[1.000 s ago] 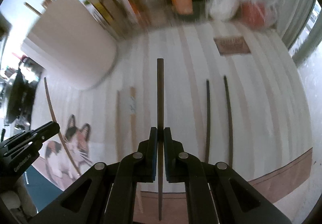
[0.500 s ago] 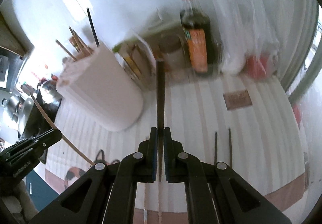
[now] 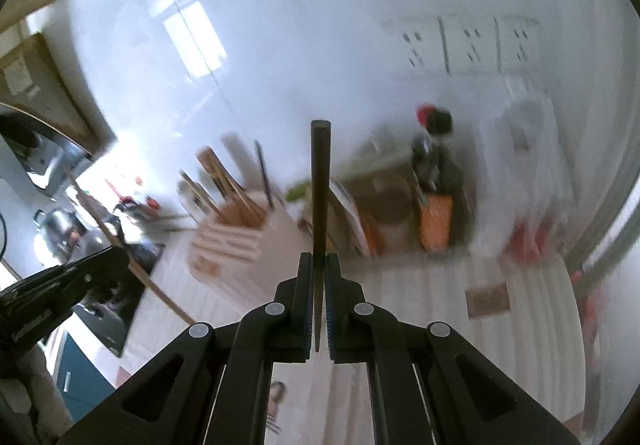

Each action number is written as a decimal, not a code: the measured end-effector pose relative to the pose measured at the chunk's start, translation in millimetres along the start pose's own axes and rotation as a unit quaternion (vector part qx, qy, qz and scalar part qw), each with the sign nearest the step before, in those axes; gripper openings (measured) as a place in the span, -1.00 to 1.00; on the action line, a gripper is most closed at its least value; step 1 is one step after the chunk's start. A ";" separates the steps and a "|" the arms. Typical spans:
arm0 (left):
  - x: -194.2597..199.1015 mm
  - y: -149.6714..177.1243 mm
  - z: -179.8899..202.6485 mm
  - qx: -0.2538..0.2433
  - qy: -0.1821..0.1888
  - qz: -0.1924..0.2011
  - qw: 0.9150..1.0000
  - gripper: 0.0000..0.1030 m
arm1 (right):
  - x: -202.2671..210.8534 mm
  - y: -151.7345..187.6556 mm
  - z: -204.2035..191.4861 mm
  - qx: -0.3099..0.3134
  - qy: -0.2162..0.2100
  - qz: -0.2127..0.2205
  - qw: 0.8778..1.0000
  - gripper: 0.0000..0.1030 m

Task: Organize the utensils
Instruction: 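Lift both chopsticks upright and carry them over the cream holder, then lower both chopsticks into the holder and open both tools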

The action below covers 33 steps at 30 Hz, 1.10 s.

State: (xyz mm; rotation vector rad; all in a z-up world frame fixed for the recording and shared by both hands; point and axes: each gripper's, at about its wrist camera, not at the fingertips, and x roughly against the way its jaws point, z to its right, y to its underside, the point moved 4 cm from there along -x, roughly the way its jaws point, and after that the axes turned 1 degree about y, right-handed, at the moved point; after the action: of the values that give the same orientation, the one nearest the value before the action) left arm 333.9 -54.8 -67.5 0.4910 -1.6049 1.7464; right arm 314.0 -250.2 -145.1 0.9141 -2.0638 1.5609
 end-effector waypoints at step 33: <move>-105.1 -99.2 -63.7 0.027 -0.022 -0.038 0.999 -0.70 | -118.7 -107.2 -78.8 0.052 -0.028 -0.040 0.997 -0.88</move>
State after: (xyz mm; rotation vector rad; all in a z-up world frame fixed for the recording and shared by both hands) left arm 487.4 -19.8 -80.7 0.6135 -1.5524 1.7364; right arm 467.6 -161.9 -124.9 1.0769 -1.9726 1.6302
